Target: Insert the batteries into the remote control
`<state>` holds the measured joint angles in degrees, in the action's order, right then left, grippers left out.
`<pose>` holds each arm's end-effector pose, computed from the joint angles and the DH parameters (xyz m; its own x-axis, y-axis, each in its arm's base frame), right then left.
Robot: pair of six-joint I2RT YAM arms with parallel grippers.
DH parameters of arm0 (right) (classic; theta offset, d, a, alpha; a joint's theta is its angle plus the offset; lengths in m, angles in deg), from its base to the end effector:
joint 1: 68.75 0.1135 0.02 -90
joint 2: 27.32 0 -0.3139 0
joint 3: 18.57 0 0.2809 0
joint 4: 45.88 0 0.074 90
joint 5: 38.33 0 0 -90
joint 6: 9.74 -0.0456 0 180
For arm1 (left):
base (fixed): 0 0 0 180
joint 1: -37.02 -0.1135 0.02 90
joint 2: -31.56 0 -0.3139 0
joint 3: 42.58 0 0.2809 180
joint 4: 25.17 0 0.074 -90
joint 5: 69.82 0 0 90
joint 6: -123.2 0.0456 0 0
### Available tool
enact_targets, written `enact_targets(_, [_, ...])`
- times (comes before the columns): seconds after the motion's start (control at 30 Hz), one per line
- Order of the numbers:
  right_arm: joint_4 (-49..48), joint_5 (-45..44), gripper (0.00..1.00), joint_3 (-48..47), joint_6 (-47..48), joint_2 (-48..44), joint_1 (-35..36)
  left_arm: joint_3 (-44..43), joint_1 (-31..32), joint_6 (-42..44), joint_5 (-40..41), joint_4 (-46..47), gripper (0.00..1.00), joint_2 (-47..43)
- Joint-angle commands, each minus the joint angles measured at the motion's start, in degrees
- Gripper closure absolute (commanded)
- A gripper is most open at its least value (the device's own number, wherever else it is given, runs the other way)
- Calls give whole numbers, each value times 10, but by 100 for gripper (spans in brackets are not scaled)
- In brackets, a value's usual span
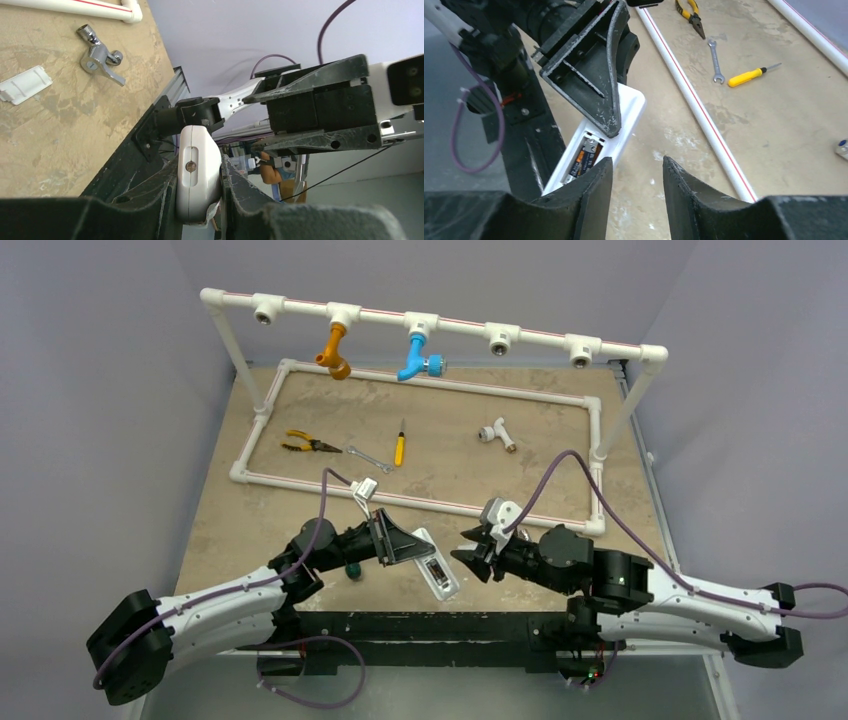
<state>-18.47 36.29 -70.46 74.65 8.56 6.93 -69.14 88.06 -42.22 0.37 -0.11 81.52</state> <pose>0.0491 0.1436 0.3516 -0.1337 -0.1427 -0.9807 -0.8610 0.5068 0.0437 0.1092 -0.1596 0.2456 -0.9096 -0.3233 -0.2611 0.2554 0.0608 -0.9649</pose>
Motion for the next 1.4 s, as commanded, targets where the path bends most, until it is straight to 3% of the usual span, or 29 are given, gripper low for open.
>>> enact_targets(0.0, [76, 20, 55, -52, 124, 22, -1, -13, 1, 42, -36, -17, 100, -10])
enact_targets(0.2, [97, 101, 35, -48, 239, -5, -1, -20, 1, 72, -70, -44, 100, -7])
enact_targets(0.4, [118, 189, 28, -39, 329, -24, -1, -44, 2, 105, -97, -71, 100, 10])
enact_targets(0.53, [66, 310, 28, 12, 371, -43, 0, -59, 2, 115, -119, -70, 100, 26])
enact_targets(0.83, [-98, 349, 52, 72, 365, -16, -1, -64, 2, 117, -130, -70, 100, 29])
enact_targets(1.07, [-149, 366, 55, 84, 366, 10, -1, -64, 2, 117, -132, -66, 100, 30])
enact_targets(1.37, [-167, 380, 70, 85, 366, 31, 0, -63, 2, 117, -137, -61, 100, 29])
